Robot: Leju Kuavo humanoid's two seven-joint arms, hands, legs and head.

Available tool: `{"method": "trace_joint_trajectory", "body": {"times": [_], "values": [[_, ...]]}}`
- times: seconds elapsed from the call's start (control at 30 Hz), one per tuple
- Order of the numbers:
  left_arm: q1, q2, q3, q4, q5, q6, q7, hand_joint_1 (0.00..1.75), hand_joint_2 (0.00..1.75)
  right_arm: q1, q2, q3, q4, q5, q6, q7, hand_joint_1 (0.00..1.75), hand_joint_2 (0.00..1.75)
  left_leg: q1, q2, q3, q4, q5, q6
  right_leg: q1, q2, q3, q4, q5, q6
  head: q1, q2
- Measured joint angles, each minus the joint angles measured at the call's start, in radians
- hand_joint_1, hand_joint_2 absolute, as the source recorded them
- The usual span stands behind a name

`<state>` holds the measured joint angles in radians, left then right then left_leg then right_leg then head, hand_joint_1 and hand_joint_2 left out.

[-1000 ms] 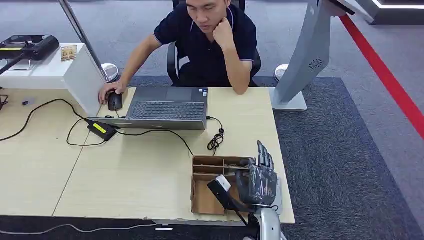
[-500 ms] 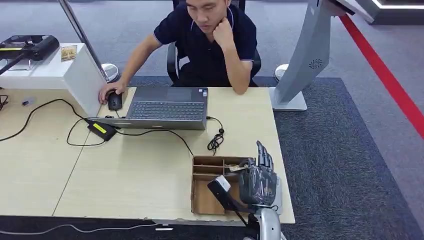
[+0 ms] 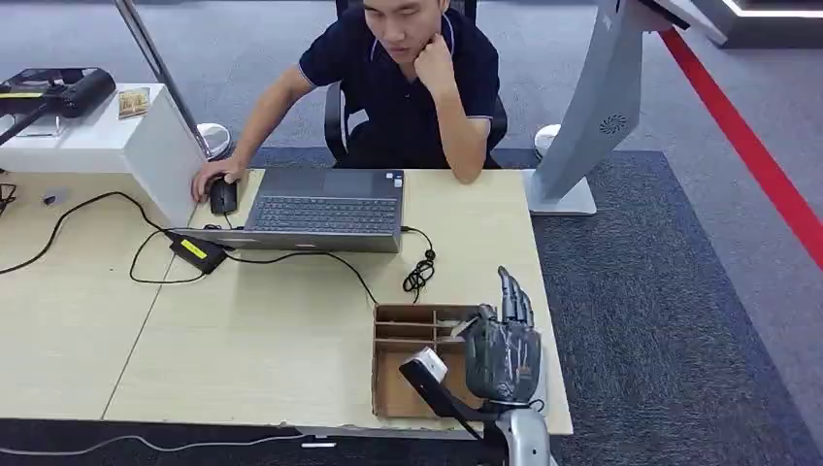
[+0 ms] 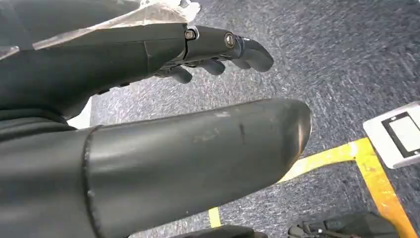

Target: Pass the card to the sensor for recognition and then transmit it.

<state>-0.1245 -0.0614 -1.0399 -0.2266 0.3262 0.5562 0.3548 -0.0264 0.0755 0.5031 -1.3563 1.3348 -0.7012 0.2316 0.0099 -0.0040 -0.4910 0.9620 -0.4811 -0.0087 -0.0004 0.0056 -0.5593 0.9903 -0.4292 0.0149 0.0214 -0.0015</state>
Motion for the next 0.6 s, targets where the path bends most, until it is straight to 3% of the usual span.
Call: {"method": "trace_joint_trajectory", "body": {"times": [0.13,0.2,0.23,0.33,0.37,0.47,0.6], "values": [[0.002,0.002,0.002,0.000,0.014,0.005,0.000,0.00,0.00,0.051,-0.002,-0.078,-0.188,0.038,-0.002,0.046,1.75,1.75,-0.001,0.000,0.000,0.000,0.000,0.000,0.000,0.000,-0.001,0.000,0.000,0.000,0.000,0.000],[0.005,0.004,0.004,0.000,0.018,0.005,0.000,0.00,0.00,0.063,0.001,-0.137,-0.283,0.003,-0.004,0.008,1.75,1.75,-0.001,0.001,0.000,0.000,0.000,0.000,-0.001,0.001,-0.001,0.000,0.000,0.000,0.000,0.000],[0.005,0.004,0.005,0.000,0.018,0.005,0.000,0.00,0.00,0.074,0.012,-0.170,-0.341,-0.047,-0.004,-0.048,1.75,1.75,-0.001,0.001,0.001,0.000,0.000,0.000,-0.001,0.001,-0.001,0.000,0.000,0.000,0.000,0.000],[0.009,0.005,0.005,0.001,0.010,-0.006,0.010,0.00,0.00,0.124,0.108,-0.378,-0.571,-0.351,-0.005,-0.379,1.75,1.75,-0.002,0.000,0.001,0.001,0.000,0.000,-0.001,0.000,-0.001,0.000,0.000,0.001,-0.002,0.000],[0.010,0.005,0.005,0.001,0.007,-0.012,0.017,0.00,0.00,0.135,0.121,-0.441,-0.616,-0.431,-0.005,-0.442,1.75,1.75,-0.001,0.000,0.001,0.001,-0.001,0.001,-0.001,0.001,0.000,0.000,0.000,0.001,0.000,0.000],[0.010,0.006,0.005,0.001,0.003,-0.014,0.018,0.00,0.00,0.192,0.151,-0.548,-0.721,-0.459,-0.003,-0.481,1.75,1.75,-0.001,0.002,0.000,0.000,-0.002,0.000,-0.001,0.003,-0.001,0.000,0.000,0.001,-0.001,0.000],[0.006,0.005,0.005,0.001,0.006,-0.002,0.015,0.00,0.00,0.203,0.194,-0.644,-0.778,-0.420,-0.002,-0.476,1.75,1.75,-0.001,0.002,0.001,0.000,-0.002,0.000,-0.001,0.004,0.000,0.000,0.000,0.001,0.000,0.000]]}}
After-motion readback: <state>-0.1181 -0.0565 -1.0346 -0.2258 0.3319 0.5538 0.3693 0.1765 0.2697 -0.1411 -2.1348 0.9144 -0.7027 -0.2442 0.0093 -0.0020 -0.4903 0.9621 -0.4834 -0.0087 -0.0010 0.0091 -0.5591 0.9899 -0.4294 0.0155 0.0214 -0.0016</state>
